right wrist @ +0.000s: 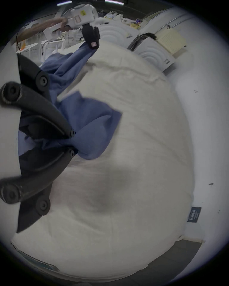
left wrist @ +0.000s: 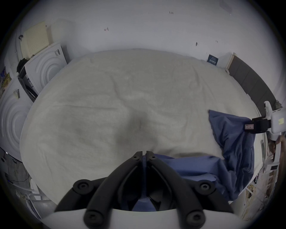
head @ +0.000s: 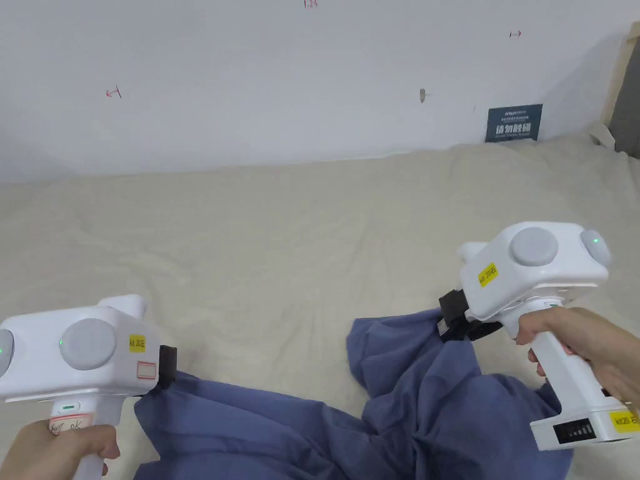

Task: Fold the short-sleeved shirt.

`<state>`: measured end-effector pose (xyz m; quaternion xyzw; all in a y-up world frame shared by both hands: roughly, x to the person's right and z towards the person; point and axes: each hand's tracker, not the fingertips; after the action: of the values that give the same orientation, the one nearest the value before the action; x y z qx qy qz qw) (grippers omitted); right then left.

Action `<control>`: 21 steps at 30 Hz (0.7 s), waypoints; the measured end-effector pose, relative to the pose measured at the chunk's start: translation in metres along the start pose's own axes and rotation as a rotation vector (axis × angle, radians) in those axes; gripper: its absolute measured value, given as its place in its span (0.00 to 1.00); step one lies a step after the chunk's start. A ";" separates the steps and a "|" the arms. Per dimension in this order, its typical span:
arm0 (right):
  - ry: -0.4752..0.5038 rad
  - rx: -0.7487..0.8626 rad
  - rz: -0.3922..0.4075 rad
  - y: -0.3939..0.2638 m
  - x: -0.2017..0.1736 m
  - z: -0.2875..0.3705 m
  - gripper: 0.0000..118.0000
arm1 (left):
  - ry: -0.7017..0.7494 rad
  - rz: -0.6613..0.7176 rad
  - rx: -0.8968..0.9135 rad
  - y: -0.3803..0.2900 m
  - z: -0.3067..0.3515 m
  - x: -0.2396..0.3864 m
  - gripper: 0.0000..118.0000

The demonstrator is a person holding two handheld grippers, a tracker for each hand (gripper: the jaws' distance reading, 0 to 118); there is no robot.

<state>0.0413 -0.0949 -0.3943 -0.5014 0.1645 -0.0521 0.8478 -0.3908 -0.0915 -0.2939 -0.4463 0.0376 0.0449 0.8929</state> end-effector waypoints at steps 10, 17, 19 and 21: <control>-0.037 0.310 -0.027 0.035 0.009 0.169 0.05 | 0.065 0.011 0.265 0.066 0.126 -0.010 0.03; 0.011 0.488 -0.090 0.065 0.011 0.273 0.05 | 0.027 0.030 0.446 0.123 0.210 -0.017 0.03; 0.026 0.521 -0.077 0.078 0.005 0.295 0.05 | 0.055 0.019 0.474 0.144 0.228 -0.016 0.03; 0.022 0.552 -0.055 0.094 -0.003 0.315 0.05 | 0.060 0.030 0.519 0.165 0.245 -0.017 0.03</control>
<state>0.1358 0.2147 -0.3357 -0.2552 0.1394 -0.1233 0.9488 -0.4199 0.2020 -0.2765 -0.2030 0.0809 0.0337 0.9752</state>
